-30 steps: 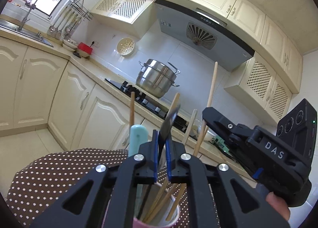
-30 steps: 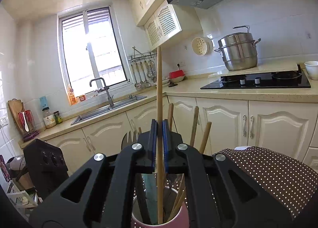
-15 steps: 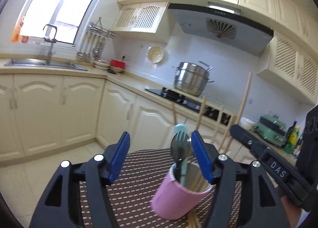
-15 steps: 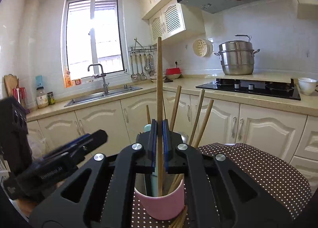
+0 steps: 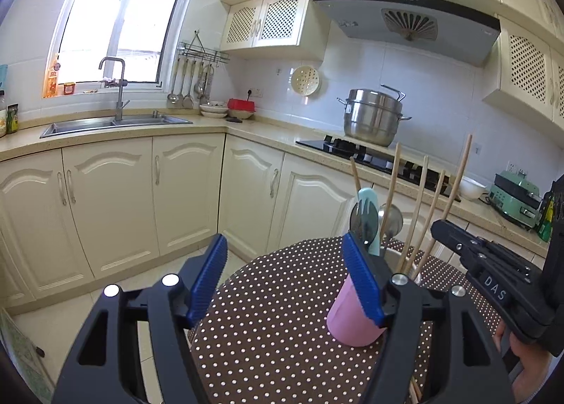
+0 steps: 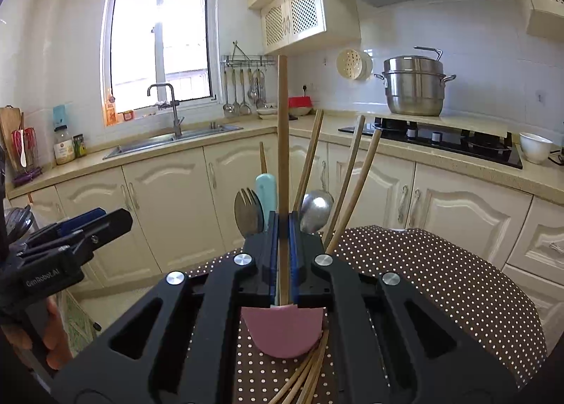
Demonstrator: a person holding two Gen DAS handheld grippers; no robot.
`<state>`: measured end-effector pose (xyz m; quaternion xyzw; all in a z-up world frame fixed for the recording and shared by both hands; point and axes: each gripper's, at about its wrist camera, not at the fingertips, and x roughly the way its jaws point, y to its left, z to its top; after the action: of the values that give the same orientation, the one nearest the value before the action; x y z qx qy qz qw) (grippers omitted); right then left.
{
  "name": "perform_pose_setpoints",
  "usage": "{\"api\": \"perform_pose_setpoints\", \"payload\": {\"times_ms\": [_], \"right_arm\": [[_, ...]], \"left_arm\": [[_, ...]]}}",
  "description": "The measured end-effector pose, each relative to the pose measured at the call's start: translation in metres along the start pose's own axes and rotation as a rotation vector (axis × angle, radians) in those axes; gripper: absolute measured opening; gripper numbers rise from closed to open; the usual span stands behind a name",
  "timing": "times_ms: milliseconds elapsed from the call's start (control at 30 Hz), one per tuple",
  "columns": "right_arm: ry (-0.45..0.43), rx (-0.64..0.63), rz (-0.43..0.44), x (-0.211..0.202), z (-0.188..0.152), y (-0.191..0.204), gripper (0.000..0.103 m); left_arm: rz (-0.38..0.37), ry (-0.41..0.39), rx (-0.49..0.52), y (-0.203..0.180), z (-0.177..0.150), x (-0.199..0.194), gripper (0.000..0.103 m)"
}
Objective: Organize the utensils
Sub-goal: 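Lower the spoon and chopstick into the pink cup and open both tools, then move both tools back down toward the loose chopsticks beside the cup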
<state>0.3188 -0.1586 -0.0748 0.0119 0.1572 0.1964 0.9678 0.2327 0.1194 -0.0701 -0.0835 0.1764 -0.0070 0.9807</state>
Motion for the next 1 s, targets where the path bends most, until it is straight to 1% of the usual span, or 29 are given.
{"api": "perform_pose_setpoints", "payload": {"times_ms": [100, 200, 533, 567, 600, 633, 667, 700, 733, 867, 900, 933, 1000], "right_arm": [[0.026, -0.004, -0.009, 0.004, -0.006, 0.002, 0.006], [0.049, 0.001, -0.024, 0.008, -0.012, 0.002, 0.006], [0.036, 0.039, -0.035, -0.001, -0.011, -0.003, 0.007], [0.039, 0.043, -0.035, -0.002, -0.011, -0.004, 0.008], [0.041, 0.044, -0.036, -0.002, -0.011, -0.005, 0.011], [0.038, 0.044, -0.037, -0.004, -0.011, -0.005, 0.025], [0.032, 0.045, -0.037, -0.006, -0.010, -0.004, 0.052], [0.019, 0.048, -0.038, -0.008, -0.010, -0.004, 0.061], [-0.001, 0.053, -0.031, -0.013, -0.010, -0.005, 0.062], [-0.017, 0.048, -0.021, -0.021, -0.005, -0.003, 0.063], [-0.024, 0.047, -0.022, -0.024, -0.003, -0.003, 0.065], [-0.030, 0.047, -0.021, -0.027, -0.003, -0.003, 0.069], [-0.046, 0.053, -0.018, -0.033, -0.001, -0.004, 0.070]], "left_arm": [[0.007, 0.009, 0.008, 0.001, 0.000, -0.002, 0.067], [0.008, 0.020, 0.012, 0.004, -0.002, -0.006, 0.070], [-0.006, 0.042, 0.010, 0.003, -0.001, -0.008, 0.070], [-0.009, 0.044, 0.012, 0.002, -0.001, -0.008, 0.070], [-0.013, 0.048, 0.011, 0.002, -0.001, -0.008, 0.071], [-0.018, 0.050, 0.009, 0.002, -0.001, -0.009, 0.071], [-0.023, 0.051, 0.006, 0.002, -0.001, -0.009, 0.071], [-0.029, 0.053, 0.003, 0.002, -0.001, -0.010, 0.071], [-0.034, 0.054, 0.001, 0.001, -0.001, -0.011, 0.071], [-0.051, 0.054, -0.006, -0.001, -0.001, -0.014, 0.072], [-0.055, 0.054, -0.007, -0.001, -0.001, -0.015, 0.073], [-0.059, 0.054, -0.006, -0.002, -0.001, -0.016, 0.073], [-0.066, 0.056, -0.003, -0.004, -0.002, -0.018, 0.073]]}}
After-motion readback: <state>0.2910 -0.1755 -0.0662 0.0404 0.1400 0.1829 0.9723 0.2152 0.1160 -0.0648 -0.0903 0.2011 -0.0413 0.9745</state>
